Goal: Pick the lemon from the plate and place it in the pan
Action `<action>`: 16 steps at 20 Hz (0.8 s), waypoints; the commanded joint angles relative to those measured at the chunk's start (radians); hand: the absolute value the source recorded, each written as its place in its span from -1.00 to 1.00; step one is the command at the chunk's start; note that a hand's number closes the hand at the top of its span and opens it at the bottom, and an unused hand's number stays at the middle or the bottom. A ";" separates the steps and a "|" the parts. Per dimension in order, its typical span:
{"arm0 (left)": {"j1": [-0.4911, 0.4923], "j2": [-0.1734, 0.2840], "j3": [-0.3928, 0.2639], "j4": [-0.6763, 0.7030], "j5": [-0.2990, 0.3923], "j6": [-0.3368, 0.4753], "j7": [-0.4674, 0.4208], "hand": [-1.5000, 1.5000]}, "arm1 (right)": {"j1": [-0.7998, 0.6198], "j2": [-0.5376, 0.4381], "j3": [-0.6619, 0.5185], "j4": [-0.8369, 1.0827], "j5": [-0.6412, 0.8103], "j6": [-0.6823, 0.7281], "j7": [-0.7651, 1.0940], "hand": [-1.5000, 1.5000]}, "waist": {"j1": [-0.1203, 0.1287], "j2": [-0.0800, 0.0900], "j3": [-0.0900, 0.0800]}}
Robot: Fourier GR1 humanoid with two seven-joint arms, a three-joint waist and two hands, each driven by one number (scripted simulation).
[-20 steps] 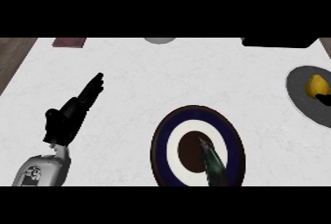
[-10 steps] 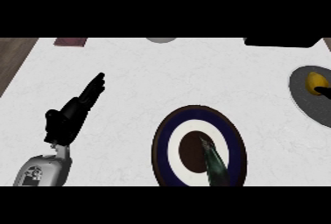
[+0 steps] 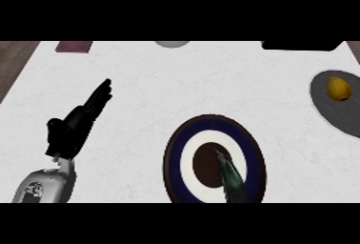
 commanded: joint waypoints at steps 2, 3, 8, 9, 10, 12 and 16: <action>0.002 0.002 0.008 -0.021 0.010 -0.005 0.018 0.00 | 0.102 -0.015 -0.046 0.015 -0.060 0.161 -0.153 -1.00 | -0.005 -0.004 -0.001; 0.000 -0.007 0.000 0.005 -0.006 0.006 0.019 0.00 | 0.118 -0.062 -0.052 0.021 -0.069 0.227 -0.140 -1.00 | -0.014 -0.006 -0.002; -0.026 0.009 0.023 0.006 0.002 -0.005 0.045 0.00 | 0.205 -0.015 -0.068 0.004 -0.100 0.244 -0.327 -1.00 | -0.018 -0.011 -0.003; -0.006 -0.014 0.016 0.064 -0.010 0.006 -0.028 0.00 | 0.235 0.010 -0.070 -0.001 -0.110 0.256 -0.374 -1.00 | -0.027 -0.012 -0.004; 0.038 0.033 0.042 -0.035 0.030 -0.039 0.014 0.00 | 0.227 -0.016 -0.066 0.008 -0.113 0.261 -0.343 -1.00 | -0.016 -0.015 -0.004; 0.067 0.005 0.018 -0.051 0.008 -0.019 0.013 0.00 | 0.250 0.018 -0.056 0.002 -0.130 0.269 -0.364 -1.00 | -0.024 -0.018 -0.006; -0.006 0.019 0.064 0.056 0.012 -0.029 -0.033 0.00 | 0.309 0.037 -0.047 0.005 -0.146 0.304 -0.438 -1.00 | -0.030 -0.017 -0.006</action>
